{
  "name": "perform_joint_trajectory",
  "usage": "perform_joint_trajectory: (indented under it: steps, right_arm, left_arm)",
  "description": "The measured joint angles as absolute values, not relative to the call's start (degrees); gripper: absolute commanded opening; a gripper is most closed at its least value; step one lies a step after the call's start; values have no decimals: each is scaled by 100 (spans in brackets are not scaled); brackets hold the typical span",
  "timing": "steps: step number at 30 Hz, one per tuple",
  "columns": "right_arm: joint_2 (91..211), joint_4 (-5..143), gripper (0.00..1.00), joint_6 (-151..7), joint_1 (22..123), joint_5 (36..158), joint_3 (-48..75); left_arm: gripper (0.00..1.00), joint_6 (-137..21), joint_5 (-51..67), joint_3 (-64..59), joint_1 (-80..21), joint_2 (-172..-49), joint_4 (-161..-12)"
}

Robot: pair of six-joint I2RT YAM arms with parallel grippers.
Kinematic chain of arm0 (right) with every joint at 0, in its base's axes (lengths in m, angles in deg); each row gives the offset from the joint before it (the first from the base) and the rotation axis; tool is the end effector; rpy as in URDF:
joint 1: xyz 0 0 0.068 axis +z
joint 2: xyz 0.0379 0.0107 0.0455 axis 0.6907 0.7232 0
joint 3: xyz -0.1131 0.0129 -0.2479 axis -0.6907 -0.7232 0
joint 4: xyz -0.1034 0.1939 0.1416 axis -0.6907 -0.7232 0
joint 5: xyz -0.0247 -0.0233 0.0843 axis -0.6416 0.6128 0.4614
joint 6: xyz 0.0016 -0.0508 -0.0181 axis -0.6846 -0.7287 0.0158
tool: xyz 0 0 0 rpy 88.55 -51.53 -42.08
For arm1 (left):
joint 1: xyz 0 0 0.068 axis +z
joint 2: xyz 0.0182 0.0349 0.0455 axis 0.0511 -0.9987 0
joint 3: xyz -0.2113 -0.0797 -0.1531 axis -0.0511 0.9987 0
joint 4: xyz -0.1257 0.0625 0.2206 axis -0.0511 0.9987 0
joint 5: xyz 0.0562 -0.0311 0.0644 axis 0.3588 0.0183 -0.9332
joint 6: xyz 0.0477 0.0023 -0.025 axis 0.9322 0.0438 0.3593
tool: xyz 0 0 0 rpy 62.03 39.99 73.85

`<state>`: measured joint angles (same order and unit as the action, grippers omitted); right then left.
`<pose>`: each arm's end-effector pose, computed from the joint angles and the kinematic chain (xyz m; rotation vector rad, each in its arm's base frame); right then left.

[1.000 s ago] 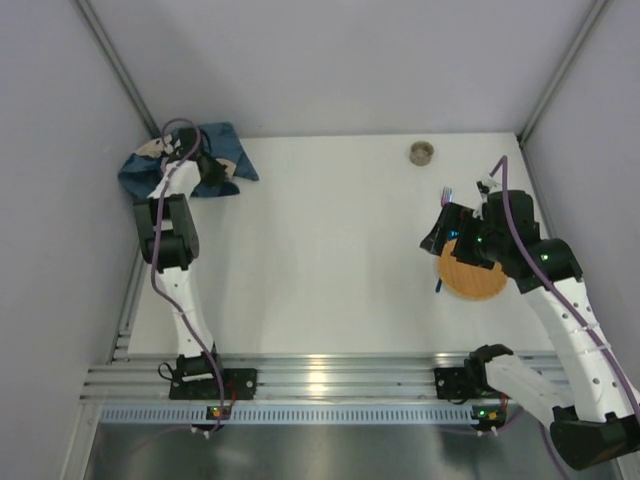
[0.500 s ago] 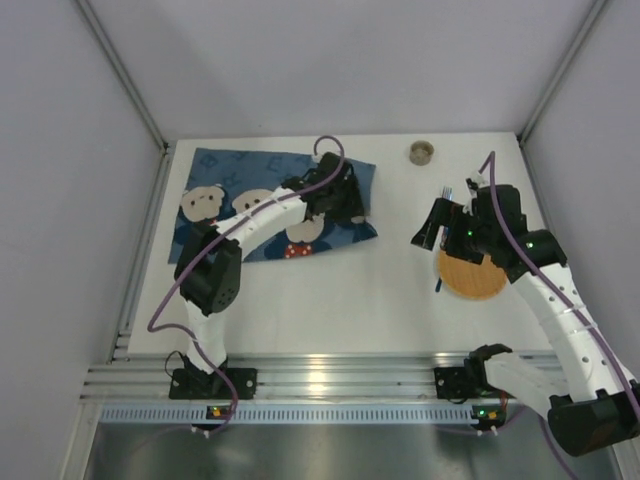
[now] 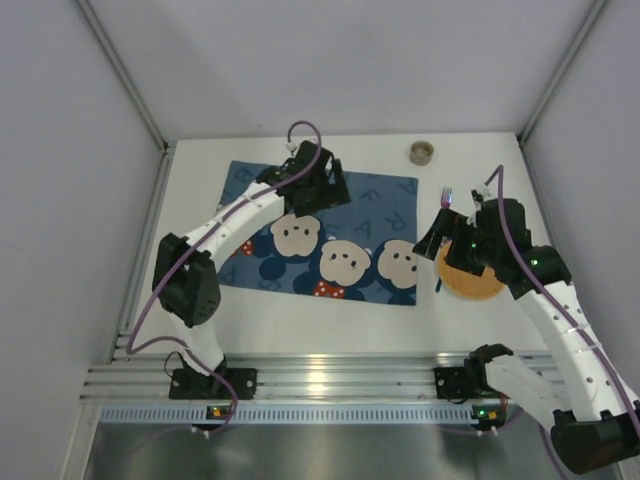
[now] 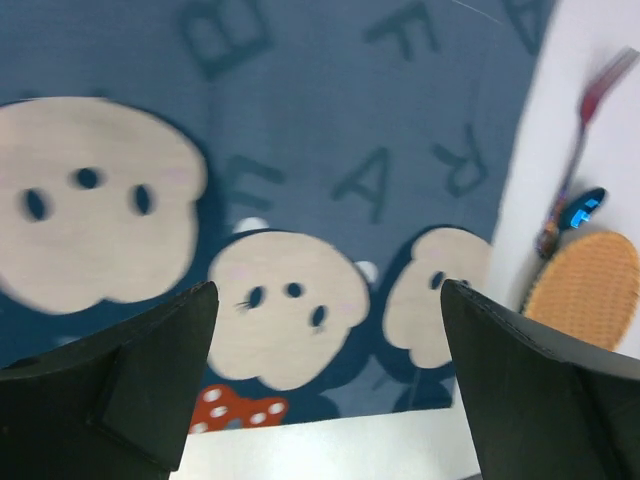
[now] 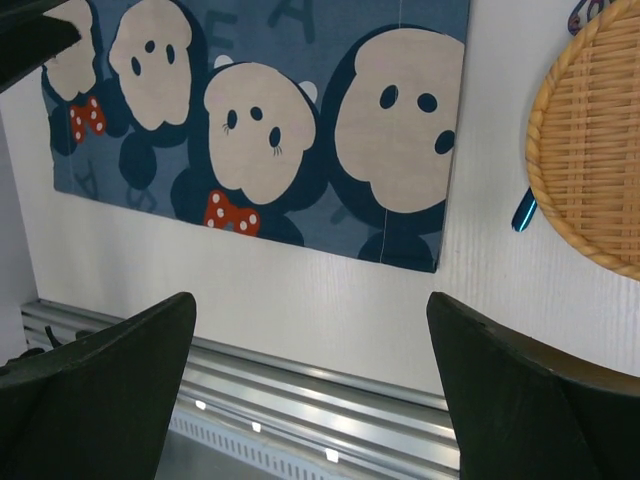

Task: Set the dinner table for one person

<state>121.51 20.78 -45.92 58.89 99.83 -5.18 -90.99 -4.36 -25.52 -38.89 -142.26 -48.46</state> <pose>0.1656 0.0520 0.3283 0.2760 2.3845 0.6306 0.3437 -0.2462 0.2958 -0.2209 2.4607 -0.5574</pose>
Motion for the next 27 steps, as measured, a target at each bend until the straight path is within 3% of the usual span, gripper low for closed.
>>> perform_joint_trajectory:
  steps: [4, 8, 14, 27]
  right_arm:
    - [11959, 2052, 100, -4583, 5889, 9911, -553]
    - [12116, 1894, 100, -4605, 5889, 9682, -462]
    - [13170, 1691, 100, -4760, 5836, 9498, 343]
    - [15539, 2137, 100, -4944, 5014, 9096, 2430]
  left_arm:
    - [98, -8904, -922, -1602, -3411, -13472, -4721]
    - [98, -8758, -1103, -797, -3094, -13477, -4640]
    - [98, -8712, -946, 418, -3179, -13794, -4726]
    - [95, -8769, -725, 1701, -3524, -12703, -5150]
